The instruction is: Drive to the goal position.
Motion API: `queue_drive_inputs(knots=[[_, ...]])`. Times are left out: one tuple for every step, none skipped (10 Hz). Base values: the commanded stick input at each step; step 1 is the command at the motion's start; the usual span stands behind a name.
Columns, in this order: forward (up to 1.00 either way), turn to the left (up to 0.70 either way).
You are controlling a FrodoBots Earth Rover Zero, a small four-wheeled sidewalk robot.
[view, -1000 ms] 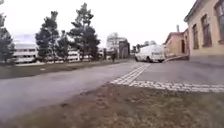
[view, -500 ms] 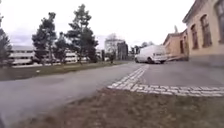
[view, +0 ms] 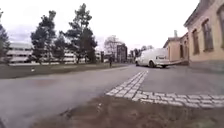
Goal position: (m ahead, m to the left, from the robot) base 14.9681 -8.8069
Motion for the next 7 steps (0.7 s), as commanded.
queue_drive_inputs(knots=[[0.7,0.0],[0.7,0.0],[0.7,0.0],[0.7,0.0],[0.7,0.0],[0.7,0.11],[0.7,0.29]])
